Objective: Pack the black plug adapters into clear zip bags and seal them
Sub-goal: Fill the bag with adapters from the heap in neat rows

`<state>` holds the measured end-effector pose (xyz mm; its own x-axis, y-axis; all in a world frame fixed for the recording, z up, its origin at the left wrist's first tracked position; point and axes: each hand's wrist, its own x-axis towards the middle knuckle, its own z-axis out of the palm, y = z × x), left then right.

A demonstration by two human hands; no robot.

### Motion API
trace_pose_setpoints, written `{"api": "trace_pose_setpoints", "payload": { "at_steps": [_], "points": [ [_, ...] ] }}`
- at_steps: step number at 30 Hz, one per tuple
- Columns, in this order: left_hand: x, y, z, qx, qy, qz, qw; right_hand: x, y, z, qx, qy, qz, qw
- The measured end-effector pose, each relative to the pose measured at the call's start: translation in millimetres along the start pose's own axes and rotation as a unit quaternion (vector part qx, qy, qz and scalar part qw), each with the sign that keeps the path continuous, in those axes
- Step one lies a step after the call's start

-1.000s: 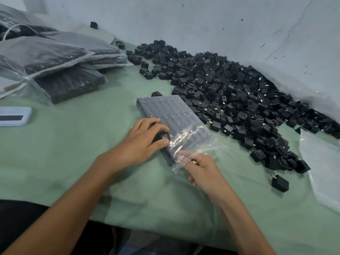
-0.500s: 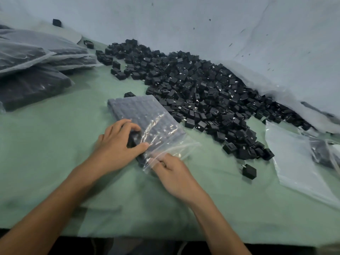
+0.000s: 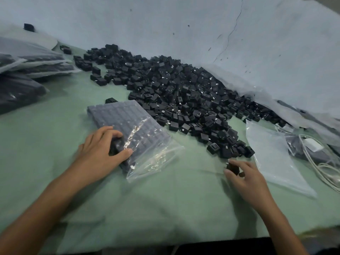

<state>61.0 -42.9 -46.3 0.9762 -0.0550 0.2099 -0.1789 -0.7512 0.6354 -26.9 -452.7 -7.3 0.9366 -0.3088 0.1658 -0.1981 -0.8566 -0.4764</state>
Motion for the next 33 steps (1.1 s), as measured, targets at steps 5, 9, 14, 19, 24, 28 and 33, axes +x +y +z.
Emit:
{"api": "trace_pose_setpoints", "payload": {
  "at_steps": [5,9,14,19,24,28,33],
  "points": [
    [-1.3,-0.6,-0.2,-0.008,-0.002,-0.003,1.0,8.3,3.3,12.6,0.01,0.024,0.018,1.0],
    [-1.7,1.7,-1.2,-0.009,-0.007,-0.003,1.0,17.5,1.5,10.3,0.053,0.027,0.035,0.998],
    [-2.5,2.6,-2.5,-0.012,-0.01,-0.01,1.0,15.8,-23.7,9.3,0.369,-0.012,0.071,0.927],
    [-3.1,2.5,-3.3,-0.006,-0.016,-0.009,1.0,8.7,-51.2,10.9,0.559,-0.104,0.098,0.817],
    [-3.2,3.0,-3.0,-0.002,-0.015,-0.01,1.0,3.3,-70.2,16.3,0.599,-0.137,0.075,0.785],
    [-3.6,2.4,-2.3,-0.007,-0.013,-0.006,1.0,-9.9,-86.1,18.8,0.516,-0.094,-0.017,0.851],
    [-3.0,3.0,-2.6,-0.008,-0.013,-0.004,1.0,-30.6,-103.6,26.0,0.371,-0.076,-0.128,0.917]
  ]
}}
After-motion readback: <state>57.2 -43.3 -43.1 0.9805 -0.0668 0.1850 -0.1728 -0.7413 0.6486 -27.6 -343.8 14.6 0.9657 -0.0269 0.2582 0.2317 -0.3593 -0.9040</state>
